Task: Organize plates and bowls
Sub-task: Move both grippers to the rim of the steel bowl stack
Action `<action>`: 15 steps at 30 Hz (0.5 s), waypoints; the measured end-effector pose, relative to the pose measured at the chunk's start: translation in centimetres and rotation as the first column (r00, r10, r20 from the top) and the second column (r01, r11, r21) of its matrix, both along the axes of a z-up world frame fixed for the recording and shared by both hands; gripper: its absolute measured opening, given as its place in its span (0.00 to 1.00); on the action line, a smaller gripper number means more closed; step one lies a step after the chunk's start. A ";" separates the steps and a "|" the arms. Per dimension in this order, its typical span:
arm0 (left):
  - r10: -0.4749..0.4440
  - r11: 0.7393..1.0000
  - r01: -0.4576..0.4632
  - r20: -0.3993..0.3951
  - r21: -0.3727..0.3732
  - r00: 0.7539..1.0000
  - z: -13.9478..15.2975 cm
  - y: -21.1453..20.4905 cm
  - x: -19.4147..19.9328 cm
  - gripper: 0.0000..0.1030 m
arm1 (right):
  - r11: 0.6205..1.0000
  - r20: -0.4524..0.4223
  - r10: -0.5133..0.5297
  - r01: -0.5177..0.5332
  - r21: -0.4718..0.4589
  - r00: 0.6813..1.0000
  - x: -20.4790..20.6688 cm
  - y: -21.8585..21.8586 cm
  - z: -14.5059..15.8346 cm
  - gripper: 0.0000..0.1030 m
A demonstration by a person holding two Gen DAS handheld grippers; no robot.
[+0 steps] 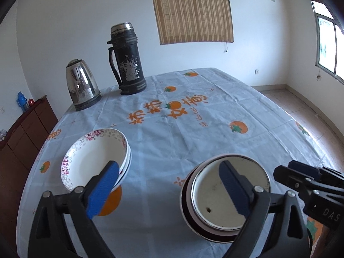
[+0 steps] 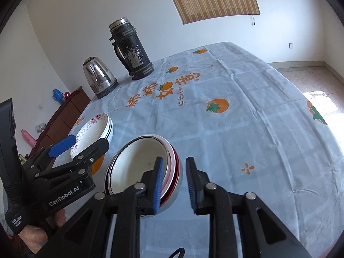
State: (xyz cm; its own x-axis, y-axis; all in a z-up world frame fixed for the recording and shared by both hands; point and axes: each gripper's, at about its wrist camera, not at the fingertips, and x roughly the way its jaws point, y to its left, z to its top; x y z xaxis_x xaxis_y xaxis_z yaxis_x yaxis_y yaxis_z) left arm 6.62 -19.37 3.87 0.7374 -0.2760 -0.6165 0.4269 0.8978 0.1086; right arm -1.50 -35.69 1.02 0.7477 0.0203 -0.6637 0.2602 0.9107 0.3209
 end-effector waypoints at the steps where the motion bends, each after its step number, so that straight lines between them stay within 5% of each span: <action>1: 0.007 1.000 -0.006 0.015 -0.002 1.000 0.0 0.3 -0.1 0.94 | 1.000 0.017 -0.010 0.010 0.003 1.000 -0.3 -0.2 -0.1 0.53; 2: 0.012 1.000 -0.012 0.021 -0.006 1.000 -0.1 0.6 -0.1 0.94 | 1.000 0.036 -0.020 0.020 0.005 0.999 -0.6 -0.3 -0.2 0.59; 15: 0.067 0.995 -0.061 0.075 -0.075 0.995 -1.6 2.7 -0.1 0.95 | 0.981 0.168 -0.114 0.138 -0.134 0.979 -3.0 0.6 -1.3 0.59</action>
